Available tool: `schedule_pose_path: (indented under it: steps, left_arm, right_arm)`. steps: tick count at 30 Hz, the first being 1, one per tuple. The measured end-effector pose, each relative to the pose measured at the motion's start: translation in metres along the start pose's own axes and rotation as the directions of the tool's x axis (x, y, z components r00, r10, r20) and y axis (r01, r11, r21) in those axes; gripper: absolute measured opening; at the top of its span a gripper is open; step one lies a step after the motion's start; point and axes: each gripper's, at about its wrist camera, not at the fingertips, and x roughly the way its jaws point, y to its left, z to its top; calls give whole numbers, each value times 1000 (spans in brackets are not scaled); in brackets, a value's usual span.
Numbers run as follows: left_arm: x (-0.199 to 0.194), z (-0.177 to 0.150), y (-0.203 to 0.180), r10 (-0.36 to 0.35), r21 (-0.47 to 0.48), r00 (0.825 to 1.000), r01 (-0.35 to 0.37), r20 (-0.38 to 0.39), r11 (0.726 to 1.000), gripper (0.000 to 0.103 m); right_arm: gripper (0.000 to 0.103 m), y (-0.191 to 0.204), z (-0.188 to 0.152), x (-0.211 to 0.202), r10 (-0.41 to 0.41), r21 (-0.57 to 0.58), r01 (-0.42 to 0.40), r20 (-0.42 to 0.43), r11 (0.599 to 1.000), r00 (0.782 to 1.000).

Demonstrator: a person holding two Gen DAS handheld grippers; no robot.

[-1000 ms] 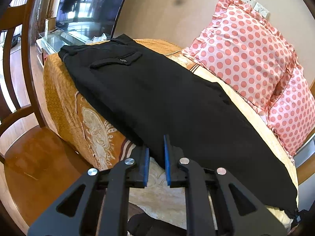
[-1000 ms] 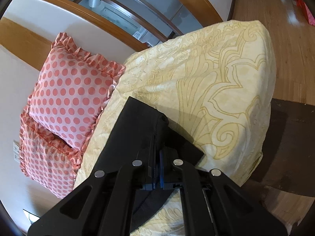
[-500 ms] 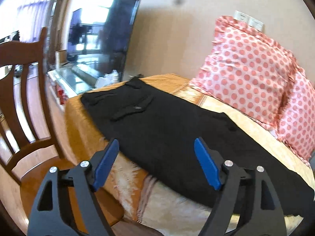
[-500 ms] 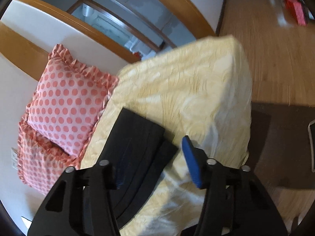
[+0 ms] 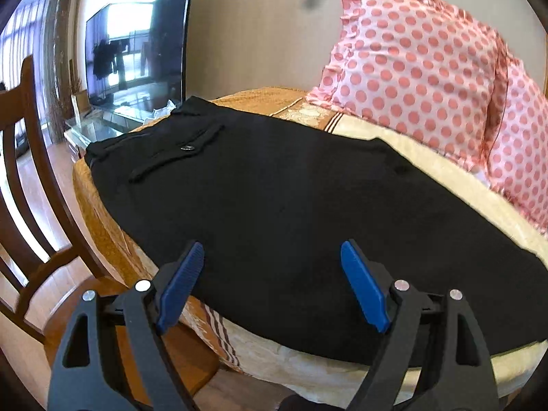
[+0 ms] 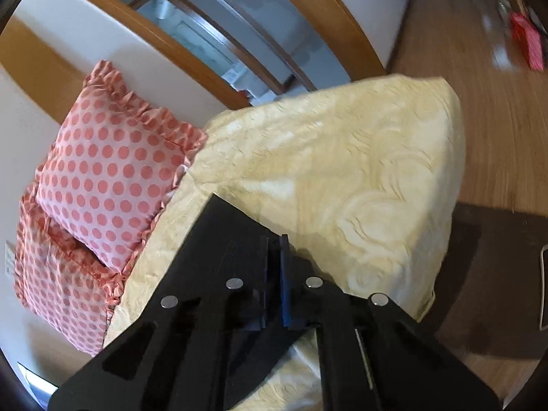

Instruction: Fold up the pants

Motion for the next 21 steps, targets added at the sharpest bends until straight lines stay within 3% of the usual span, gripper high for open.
schedule_pose_path:
  steps: [3,5,8,10,12,14,21]
  left_arm:
    - [5,-1,-3,15,31,1000,-15,-5,999,83]
    - [6,0,-2,14,36,1000,-13,-3,999,83]
    - [8,1,-2,12,44,1000,-12,-3,999,84]
    - [9,3,-2,10,53,1000,-10,-8,999,85]
    - [9,3,-2,6,57,1000,-5,-12,998,86]
    - [9,3,0,-4,57,1000,4,-12,998,86]
    - [9,2,-2,-2,67,1000,2,-10,998,89]
  right_arm:
    - [4,8,0,-20,31,-29,-29,43,999,999]
    - [4,4,-5,-31,1,-26,0,51,1000,999]
    - [4,-15,-16,-26,-48,21,48,-1,999,999]
    - [5,-20,-17,-24,-36,35,36,-6,999,999]
    - [13,-22,-16,-27,-29,68,30,-21,997,999]
    - [39,-24,-14,-32,-41,105,43,-27,994,999]
    - [41,-10,-29,-28,6,83,-1,-66,997,998]
